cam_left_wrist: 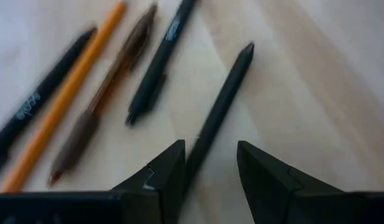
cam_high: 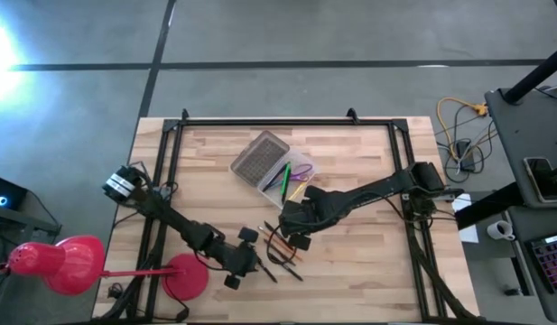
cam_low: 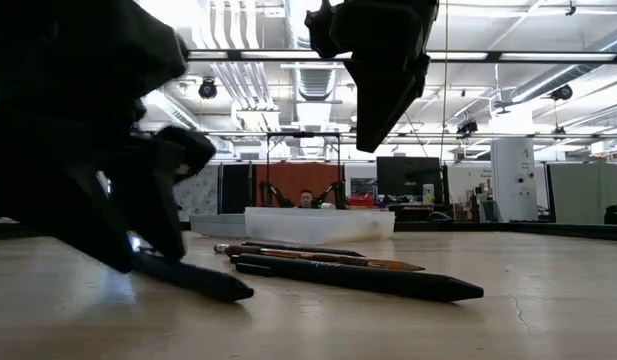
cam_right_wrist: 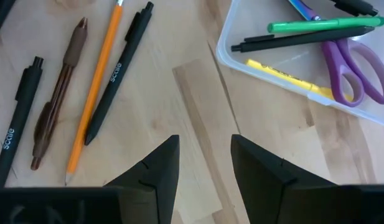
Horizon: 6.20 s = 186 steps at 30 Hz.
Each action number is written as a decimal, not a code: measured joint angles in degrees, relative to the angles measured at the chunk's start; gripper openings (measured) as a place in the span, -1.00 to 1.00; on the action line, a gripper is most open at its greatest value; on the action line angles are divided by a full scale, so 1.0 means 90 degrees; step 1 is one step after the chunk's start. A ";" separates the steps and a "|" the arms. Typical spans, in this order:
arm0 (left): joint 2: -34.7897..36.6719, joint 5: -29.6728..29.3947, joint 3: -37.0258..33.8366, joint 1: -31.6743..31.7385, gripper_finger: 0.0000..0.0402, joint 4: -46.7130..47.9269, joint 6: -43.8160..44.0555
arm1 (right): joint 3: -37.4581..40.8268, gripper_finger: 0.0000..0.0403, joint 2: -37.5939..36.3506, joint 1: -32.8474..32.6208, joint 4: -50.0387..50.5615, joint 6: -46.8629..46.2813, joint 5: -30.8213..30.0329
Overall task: Pick & place school supplies into a supply box
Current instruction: Put the black pen into the supply box
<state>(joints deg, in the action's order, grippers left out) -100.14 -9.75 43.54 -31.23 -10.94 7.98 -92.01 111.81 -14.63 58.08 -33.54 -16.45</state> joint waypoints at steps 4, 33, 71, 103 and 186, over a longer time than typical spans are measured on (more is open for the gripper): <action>-0.0029 0.0218 -0.0082 0.0197 -0.35 0.0046 0.0021 | 0.0002 -0.33 0.0000 0.0000 0.0000 0.0002 -0.0025; 0.1309 0.0105 -0.0193 0.0883 -0.94 0.1938 0.0953 | 0.0078 -0.58 -0.0297 0.0133 -0.0095 -0.0768 -0.0168; -0.0029 0.0961 0.2044 0.5006 -0.48 0.1958 0.3435 | 0.2466 -0.70 -0.2470 -0.0556 0.0287 -0.3758 -0.1060; 0.4656 -0.0116 -0.1747 0.1609 -0.44 -0.0077 0.5356 | -0.0351 -0.31 0.1464 -0.0201 -0.1504 -0.2572 0.1350; 0.6251 -0.0468 -0.1728 0.0462 -0.44 -0.0450 0.4008 | -0.0999 -0.93 0.1418 0.0123 -0.0448 -0.1847 -0.0666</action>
<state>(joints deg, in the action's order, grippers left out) -43.88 -13.96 27.99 -27.07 -14.98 44.05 -101.00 124.57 -13.53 54.06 -50.16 -22.44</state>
